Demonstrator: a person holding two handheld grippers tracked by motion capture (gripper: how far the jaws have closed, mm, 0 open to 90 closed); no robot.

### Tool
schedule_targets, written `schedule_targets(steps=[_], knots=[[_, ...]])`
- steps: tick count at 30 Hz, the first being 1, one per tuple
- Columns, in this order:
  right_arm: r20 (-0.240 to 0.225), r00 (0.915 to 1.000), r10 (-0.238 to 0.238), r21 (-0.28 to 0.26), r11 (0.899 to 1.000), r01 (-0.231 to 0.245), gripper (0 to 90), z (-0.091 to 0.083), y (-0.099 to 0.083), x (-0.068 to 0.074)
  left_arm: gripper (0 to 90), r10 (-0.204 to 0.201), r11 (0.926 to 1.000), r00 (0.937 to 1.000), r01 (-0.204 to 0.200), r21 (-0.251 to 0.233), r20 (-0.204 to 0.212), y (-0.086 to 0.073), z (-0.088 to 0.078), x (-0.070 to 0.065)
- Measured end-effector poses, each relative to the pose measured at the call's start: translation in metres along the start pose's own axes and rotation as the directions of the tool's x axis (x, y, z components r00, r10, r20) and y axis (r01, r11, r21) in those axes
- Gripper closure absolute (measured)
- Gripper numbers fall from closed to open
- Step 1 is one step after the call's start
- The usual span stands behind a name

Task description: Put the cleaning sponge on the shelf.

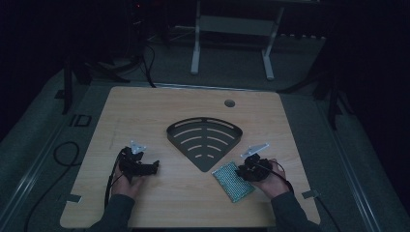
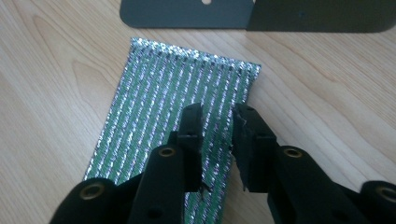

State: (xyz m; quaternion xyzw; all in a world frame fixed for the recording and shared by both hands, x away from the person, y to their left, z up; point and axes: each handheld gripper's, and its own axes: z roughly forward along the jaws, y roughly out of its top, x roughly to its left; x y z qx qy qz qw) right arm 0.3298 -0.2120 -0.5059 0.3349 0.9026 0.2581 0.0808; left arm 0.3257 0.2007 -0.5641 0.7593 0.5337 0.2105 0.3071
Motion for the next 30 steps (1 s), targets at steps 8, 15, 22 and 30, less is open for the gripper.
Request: schedule_targets(steps=[8,15,22,30], knots=[[-0.020,0.9994,0.029,0.083,0.996,-0.027,64.8,-0.001,0.006,-0.007,3.3,0.000,1.0000,1.0000,0.000,0.000,0.000,0.000,0.000,0.000],[-0.032,0.9967,0.074,0.134,0.989,-0.069,62.5,0.000,0.009,-0.015,3.3,0.000,1.0000,1.0000,0.000,0.000,0.000,0.000,0.000,0.000],[-0.047,0.9946,0.093,0.183,0.980,-0.083,63.0,0.001,0.012,-0.021,3.3,0.000,1.0000,1.0000,0.000,0.000,0.000,0.000,0.000,0.000],[-0.086,0.9876,0.132,0.248,0.963,-0.107,64.4,0.003,0.018,-0.025,3.3,0.000,1.0000,1.0000,0.000,0.000,0.000,0.000,0.000,0.000]])
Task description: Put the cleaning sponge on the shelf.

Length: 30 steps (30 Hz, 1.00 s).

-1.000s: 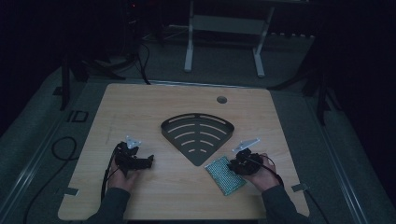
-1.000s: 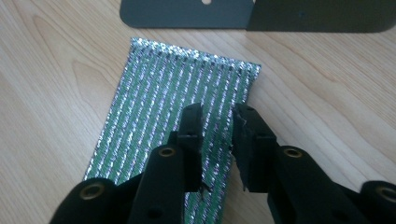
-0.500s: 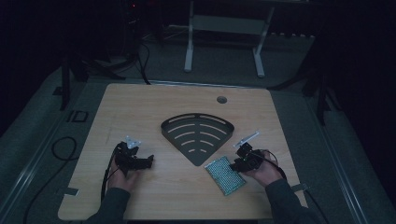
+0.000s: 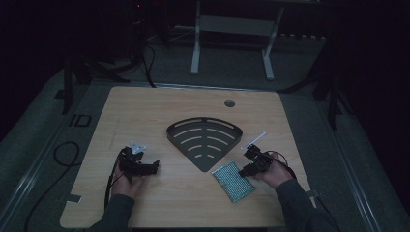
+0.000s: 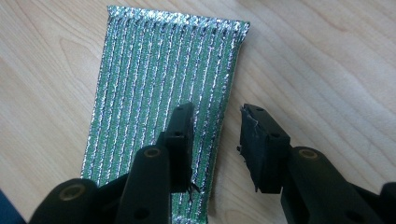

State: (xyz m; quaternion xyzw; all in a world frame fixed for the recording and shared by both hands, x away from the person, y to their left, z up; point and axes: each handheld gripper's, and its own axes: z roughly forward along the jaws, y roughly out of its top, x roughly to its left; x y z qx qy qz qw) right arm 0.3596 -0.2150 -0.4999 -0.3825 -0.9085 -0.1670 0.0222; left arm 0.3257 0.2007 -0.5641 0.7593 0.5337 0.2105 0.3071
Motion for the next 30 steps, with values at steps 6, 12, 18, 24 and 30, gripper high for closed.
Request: schedule_targets(steps=[6,12,18,24,30], knots=[[-0.028,0.9994,0.021,0.048,0.999,-0.019,65.9,0.005,0.004,-0.004,3.3,0.000,1.0000,1.0000,0.000,0.000,0.000,0.000,0.000,0.000],[-0.047,0.9986,0.026,0.075,0.997,-0.023,68.3,0.007,0.007,-0.005,3.3,0.000,1.0000,1.0000,0.000,0.000,0.000,0.000,0.000,0.000],[-0.071,0.9972,0.022,0.096,0.995,-0.015,69.8,0.009,0.010,-0.007,3.3,0.000,1.0000,1.0000,0.000,0.000,0.000,0.000,0.000,0.000],[-0.083,0.9965,0.012,0.117,0.993,-0.002,70.2,0.011,0.012,-0.007,3.3,0.000,1.0000,1.0000,0.000,0.000,0.000,0.000,0.000,0.000],[-0.112,0.9933,0.030,0.136,0.991,-0.014,70.6,0.014,0.014,-0.012,3.3,0.000,1.0000,1.0000,0.000,0.000,0.000,0.000,0.000,0.000]])
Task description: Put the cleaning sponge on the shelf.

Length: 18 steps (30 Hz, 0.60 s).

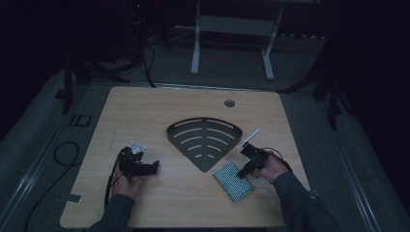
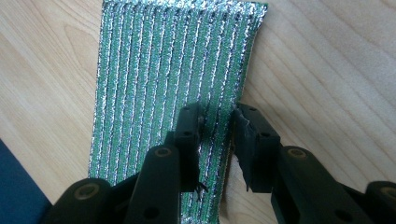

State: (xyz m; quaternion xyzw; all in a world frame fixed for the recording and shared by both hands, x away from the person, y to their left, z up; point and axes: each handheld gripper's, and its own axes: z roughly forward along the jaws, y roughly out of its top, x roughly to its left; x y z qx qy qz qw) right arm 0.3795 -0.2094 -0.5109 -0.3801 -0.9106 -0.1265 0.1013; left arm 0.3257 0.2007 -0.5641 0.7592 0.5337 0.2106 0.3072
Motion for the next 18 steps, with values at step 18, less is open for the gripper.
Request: schedule_targets(steps=[18], knots=[[-0.076,0.9971,0.005,0.019,1.000,-0.003,76.7,0.0040,0.0027,-0.0096,3.3,0.000,1.0000,1.0000,0.000,0.000,0.000,0.0000,0.0000,0.0000]])
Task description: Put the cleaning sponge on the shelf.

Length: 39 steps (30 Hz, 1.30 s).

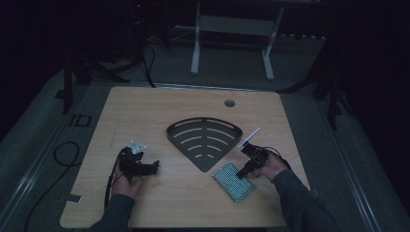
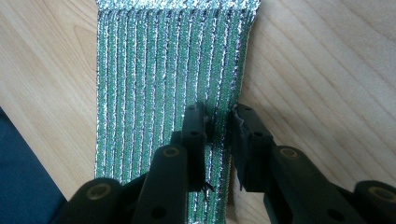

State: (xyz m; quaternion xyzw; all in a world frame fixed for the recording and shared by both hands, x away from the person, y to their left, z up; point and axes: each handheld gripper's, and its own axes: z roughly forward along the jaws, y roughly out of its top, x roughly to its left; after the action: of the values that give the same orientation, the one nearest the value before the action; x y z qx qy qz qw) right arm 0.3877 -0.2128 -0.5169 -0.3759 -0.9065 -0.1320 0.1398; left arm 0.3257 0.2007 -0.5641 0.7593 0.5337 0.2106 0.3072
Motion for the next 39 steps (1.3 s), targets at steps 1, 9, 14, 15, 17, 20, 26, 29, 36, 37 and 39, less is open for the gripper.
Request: schedule_targets(steps=[1,9,14,15,17,20,26,29,36,37,39], knots=[[0.003,1.0000,-0.002,0.000,1.000,0.002,77.6,0.000,0.000,0.001,3.3,0.000,1.0000,1.0000,0.000,0.000,0.000,0.000,0.000,0.000],[0.030,0.9991,-0.030,0.010,1.000,0.029,87.0,-0.001,0.002,0.006,3.3,0.000,1.0000,1.0000,0.000,0.000,0.000,0.000,0.000,0.000],[0.066,0.9962,-0.057,0.016,0.998,0.056,88.5,-0.004,0.002,0.013,3.3,0.000,1.0000,1.0000,0.000,0.000,0.000,0.000,0.000,0.000],[0.071,0.9954,-0.064,0.014,0.998,0.063,88.6,-0.006,0.002,0.014,3.3,0.000,1.0000,1.0000,0.000,0.000,0.000,0.000,0.000,0.000],[0.076,0.9948,-0.068,0.013,0.998,0.068,88.7,-0.008,0.002,0.015,3.3,0.000,1.0000,1.0000,0.000,0.000,0.000,0.000,0.000,0.000],[0.084,0.9936,-0.075,0.003,0.997,0.075,88.7,-0.012,0.002,0.016,3.3,0.000,1.0000,1.0000,0.000,0.000,0.000,0.000,0.000,0.000],[0.094,0.9923,-0.081,-0.009,0.997,0.082,88.8,-0.020,0.004,0.018,3.3,0.000,1.0000,1.0000,0.000,0.000,0.000,0.000,0.000,0.000],[0.101,0.9916,-0.081,-0.029,0.996,0.084,88.9,-0.026,0.007,0.019,3.3,0.000,1.0000,1.0000,0.000,0.000,0.000,0.000,0.000,0.000],[0.111,0.9896,-0.091,-0.052,0.994,0.098,89.1,-0.035,0.012,0.023,3.3,0.000,1.0000,1.0000,0.000,0.001,0.000,0.000,0.000,0.000],[0.111,0.9894,-0.094,-0.054,0.993,0.100,89.1,-0.037,0.013,0.024,3.3,0.000,1.0000,1.0000,0.000,0.001,0.000,0.000,0.000,0.000],[0.114,0.9891,-0.093,-0.061,0.993,0.100,89.1,-0.039,0.015,0.025,3.3,0.000,1.0000,1.0000,0.000,0.000,0.000,0.000,0.000,0.000]])
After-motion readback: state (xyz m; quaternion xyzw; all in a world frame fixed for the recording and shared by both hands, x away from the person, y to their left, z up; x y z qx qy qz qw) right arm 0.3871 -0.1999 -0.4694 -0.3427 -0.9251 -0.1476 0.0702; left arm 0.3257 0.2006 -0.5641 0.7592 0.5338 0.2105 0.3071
